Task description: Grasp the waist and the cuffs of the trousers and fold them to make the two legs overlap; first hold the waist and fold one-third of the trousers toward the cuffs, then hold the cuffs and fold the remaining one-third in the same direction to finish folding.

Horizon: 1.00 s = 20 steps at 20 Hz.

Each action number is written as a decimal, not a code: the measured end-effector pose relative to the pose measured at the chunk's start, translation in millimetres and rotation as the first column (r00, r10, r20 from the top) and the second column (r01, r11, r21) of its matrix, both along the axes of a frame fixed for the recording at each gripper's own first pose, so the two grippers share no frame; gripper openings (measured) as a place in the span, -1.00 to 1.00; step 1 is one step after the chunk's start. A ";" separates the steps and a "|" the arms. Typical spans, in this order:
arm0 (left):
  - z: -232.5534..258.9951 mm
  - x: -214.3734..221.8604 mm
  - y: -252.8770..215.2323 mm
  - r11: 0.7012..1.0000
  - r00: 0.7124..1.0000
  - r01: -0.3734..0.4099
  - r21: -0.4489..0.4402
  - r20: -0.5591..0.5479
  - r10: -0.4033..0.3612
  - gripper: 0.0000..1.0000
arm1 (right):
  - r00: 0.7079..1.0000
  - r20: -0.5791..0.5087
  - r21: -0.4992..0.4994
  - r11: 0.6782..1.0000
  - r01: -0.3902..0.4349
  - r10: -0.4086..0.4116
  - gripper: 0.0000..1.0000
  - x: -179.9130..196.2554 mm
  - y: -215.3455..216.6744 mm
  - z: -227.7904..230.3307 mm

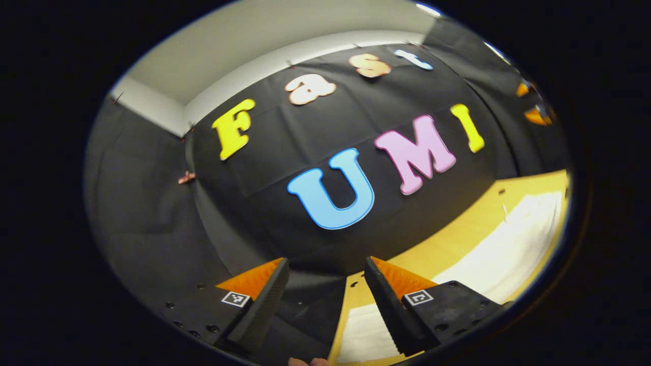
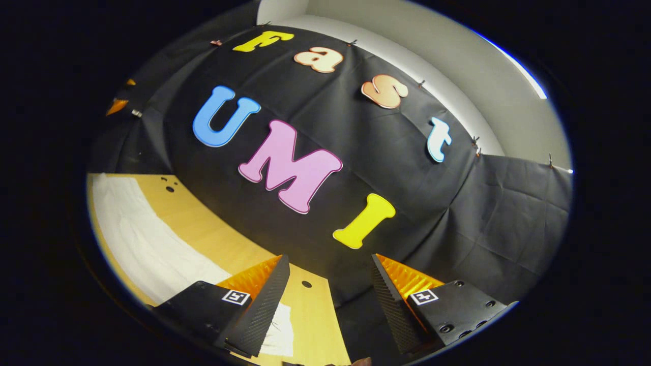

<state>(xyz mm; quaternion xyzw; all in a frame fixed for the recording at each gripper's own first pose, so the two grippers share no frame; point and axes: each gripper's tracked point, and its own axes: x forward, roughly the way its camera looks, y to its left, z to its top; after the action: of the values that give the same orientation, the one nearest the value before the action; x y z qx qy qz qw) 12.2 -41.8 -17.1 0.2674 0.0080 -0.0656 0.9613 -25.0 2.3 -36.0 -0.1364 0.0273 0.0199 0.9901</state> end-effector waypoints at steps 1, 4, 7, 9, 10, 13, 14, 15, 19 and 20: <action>-7.2 2.6 -4.8 0.995 1.000 0.016 0.095 -0.005 -0.015 0.89 | 1.000 -0.009 -0.044 0.999 -0.015 0.014 0.95 -5.4 1.7 -10.0; -46.3 11.3 -15.4 0.936 0.994 0.100 0.338 -0.081 -0.077 0.87 | 0.995 -0.054 -0.211 0.973 -0.090 0.081 0.95 -18.9 9.6 -44.7; -112.4 1.2 -24.0 0.868 0.970 0.222 0.444 -0.187 -0.152 0.87 | 0.980 -0.118 -0.373 0.908 -0.192 0.158 0.94 -33.6 23.4 -82.9; -150.1 -17.6 -23.5 0.824 0.943 0.309 0.476 -0.265 -0.201 0.88 | 0.965 -0.152 -0.425 0.867 -0.261 0.216 0.95 -47.2 35.6 -104.5; -169.1 -23.9 -22.2 0.801 0.927 0.348 0.488 -0.309 -0.214 0.89 | 0.955 -0.173 -0.444 0.846 -0.294 0.241 0.95 -52.4 41.2 -116.5; -221.7 -30.5 -17.6 0.728 0.880 0.436 0.529 -0.419 -0.222 0.89 | 0.923 -0.238 -0.486 0.786 -0.381 0.301 0.95 -59.0 55.2 -154.1; -234.9 -34.2 -14.3 0.707 0.866 0.458 0.539 -0.449 -0.220 0.89 | 0.912 -0.265 -0.490 0.771 -0.406 0.312 0.95 -60.2 57.2 -167.2; -248.4 -39.2 -12.2 0.691 0.850 0.482 0.539 -0.480 -0.218 0.89 | 0.901 -0.292 -0.490 0.759 -0.429 0.321 0.95 -61.2 60.1 -180.5; -303.1 -60.9 5.0 0.623 0.764 0.588 0.515 -0.607 -0.220 0.89 | 0.871 -0.357 -0.491 0.726 -0.482 0.337 0.95 -65.6 64.9 -214.0; -314.6 -63.8 9.5 0.600 0.748 0.606 0.522 -0.631 -0.207 0.89 | 0.863 -0.375 -0.493 0.716 -0.495 0.339 0.95 -66.9 66.2 -222.7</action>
<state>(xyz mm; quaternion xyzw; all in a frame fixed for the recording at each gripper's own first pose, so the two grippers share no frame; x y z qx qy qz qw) -51.6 -32.2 -331.7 0.5773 0.2215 -0.3522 0.7026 -91.8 68.5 -258.7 -0.4266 0.1286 0.2526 0.8588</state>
